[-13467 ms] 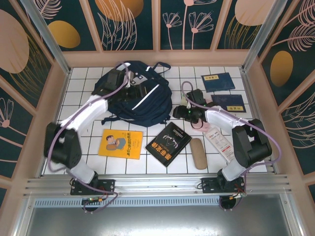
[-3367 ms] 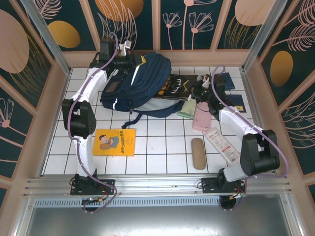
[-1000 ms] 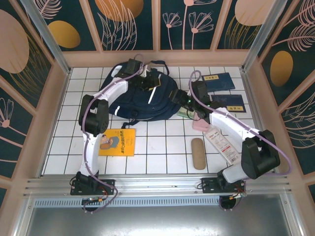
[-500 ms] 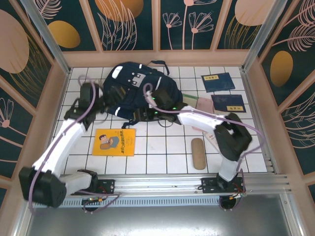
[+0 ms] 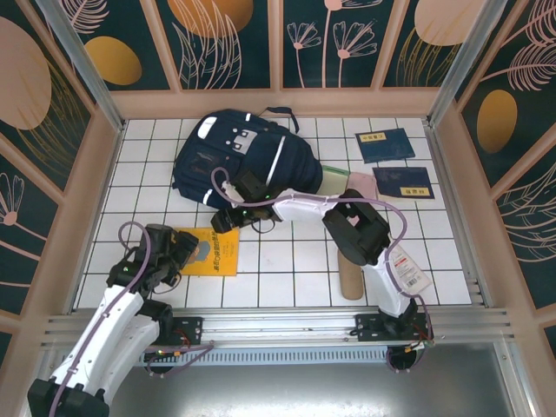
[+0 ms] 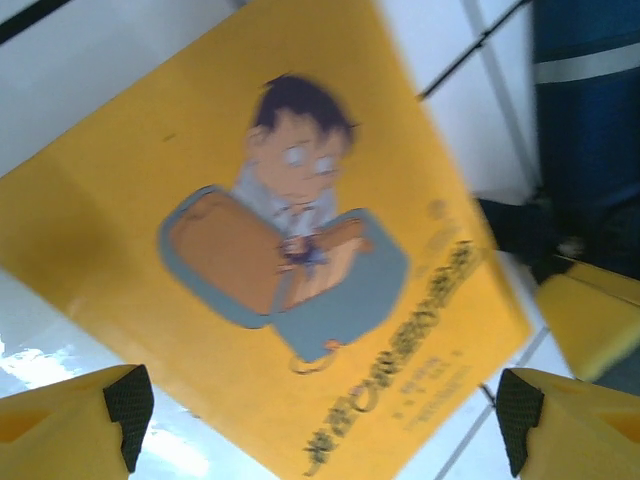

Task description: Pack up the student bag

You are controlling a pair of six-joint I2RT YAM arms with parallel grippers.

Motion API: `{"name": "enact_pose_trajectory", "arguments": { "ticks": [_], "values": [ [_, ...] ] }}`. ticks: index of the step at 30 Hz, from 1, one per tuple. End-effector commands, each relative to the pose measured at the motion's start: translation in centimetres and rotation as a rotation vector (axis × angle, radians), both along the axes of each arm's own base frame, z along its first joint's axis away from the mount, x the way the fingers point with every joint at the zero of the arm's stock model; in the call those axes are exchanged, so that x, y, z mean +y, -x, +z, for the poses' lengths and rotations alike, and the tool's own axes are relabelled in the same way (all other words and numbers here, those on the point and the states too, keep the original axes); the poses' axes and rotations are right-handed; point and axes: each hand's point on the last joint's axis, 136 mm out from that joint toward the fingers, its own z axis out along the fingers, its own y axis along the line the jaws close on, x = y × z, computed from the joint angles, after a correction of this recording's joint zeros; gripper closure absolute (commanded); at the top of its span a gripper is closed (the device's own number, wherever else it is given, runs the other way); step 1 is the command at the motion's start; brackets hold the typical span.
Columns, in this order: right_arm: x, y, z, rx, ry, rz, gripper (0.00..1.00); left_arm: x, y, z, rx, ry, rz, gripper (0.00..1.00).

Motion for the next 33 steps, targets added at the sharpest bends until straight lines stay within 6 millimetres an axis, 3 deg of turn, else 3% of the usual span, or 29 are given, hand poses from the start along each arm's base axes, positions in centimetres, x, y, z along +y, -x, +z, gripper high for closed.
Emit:
{"name": "enact_pose_trajectory", "arguments": {
  "ticks": [1, 8, 18, 26, 33],
  "values": [
    [0.4, 1.3, -0.5, 0.019, 0.000, 0.045, 0.27, -0.2, 1.6, -2.6, 0.083, 0.049, 0.047, 0.10],
    [-0.4, 3.8, -2.0, 0.063, 0.017, 0.085, 0.28, 0.2, 1.9, -4.3, 0.091, 0.027, 0.058, 0.10],
    [-0.9, 11.0, -0.6, 0.292, -0.111, 0.317, 0.32, -0.5, 0.2, -5.5, 0.056, 0.020, 0.001, 0.11],
    [0.2, 11.8, -0.3, 0.405, -0.162, 0.364, 0.43, -1.5, -1.2, -4.7, 0.008, 0.020, -0.088, 0.13],
    [1.6, 10.8, 2.4, 0.460, -0.236, 0.343, 0.50, -1.9, -1.6, -3.8, -0.023, 0.023, -0.127, 0.15]
  ]
}}
